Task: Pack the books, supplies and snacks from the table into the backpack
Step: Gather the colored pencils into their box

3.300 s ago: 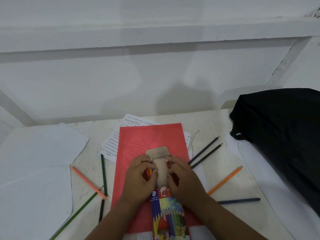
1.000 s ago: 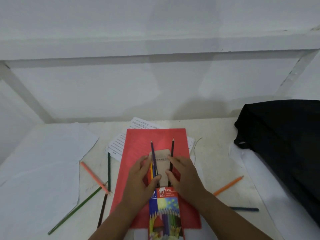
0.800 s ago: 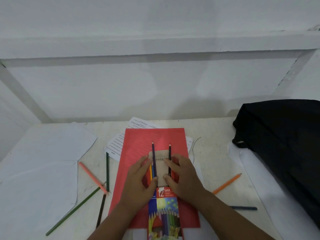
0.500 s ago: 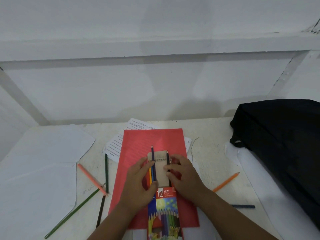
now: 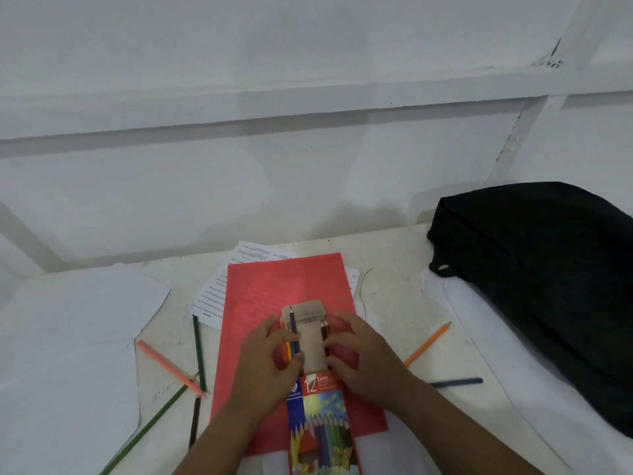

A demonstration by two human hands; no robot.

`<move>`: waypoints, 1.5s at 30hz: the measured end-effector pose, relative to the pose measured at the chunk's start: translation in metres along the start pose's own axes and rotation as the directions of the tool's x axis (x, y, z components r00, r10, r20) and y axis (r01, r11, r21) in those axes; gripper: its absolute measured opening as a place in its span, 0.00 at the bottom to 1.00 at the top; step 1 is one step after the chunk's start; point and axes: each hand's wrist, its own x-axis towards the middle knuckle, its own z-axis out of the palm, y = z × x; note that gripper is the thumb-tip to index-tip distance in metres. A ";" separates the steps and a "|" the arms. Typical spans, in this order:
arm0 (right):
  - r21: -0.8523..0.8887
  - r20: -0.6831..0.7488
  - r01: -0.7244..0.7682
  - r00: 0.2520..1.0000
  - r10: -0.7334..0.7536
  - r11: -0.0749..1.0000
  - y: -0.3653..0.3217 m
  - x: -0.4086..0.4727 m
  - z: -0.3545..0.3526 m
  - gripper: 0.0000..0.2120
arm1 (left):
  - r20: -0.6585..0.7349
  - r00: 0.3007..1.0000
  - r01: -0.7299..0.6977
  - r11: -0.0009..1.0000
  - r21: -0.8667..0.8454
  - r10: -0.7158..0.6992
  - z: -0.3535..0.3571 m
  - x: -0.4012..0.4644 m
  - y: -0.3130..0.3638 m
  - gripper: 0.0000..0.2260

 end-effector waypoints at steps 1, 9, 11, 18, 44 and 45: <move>-0.013 -0.036 -0.006 0.999 0.005 1.000 -0.002 -0.005 -0.002 0.14 | 0.009 1.000 -0.005 1.000 0.003 0.005 -0.002 0.002 0.004 0.10; -0.091 -0.370 -0.082 0.928 0.042 0.992 -0.006 -0.048 -0.033 0.07 | -0.012 0.998 -0.055 0.974 0.221 0.059 -0.003 0.006 0.043 0.05; -0.100 -0.432 -0.189 0.893 0.128 0.977 0.000 -0.063 -0.040 0.07 | -0.077 0.980 -0.166 0.968 0.190 0.183 0.007 0.009 0.055 0.06; -0.016 -0.425 -0.510 0.782 0.455 0.860 0.013 -0.124 -0.063 0.13 | 0.206 0.908 -0.377 0.926 0.026 0.364 0.065 0.012 0.098 0.12; 0.199 -0.414 -0.303 0.836 0.360 0.932 0.026 -0.078 -0.084 0.07 | 0.091 0.995 0.056 0.951 -0.303 -0.029 0.029 0.041 0.094 0.11; 0.235 -0.380 -0.276 0.856 0.349 0.932 0.023 -0.071 -0.081 0.09 | 0.052 0.998 0.039 0.957 -0.287 -0.025 0.020 0.037 0.089 0.11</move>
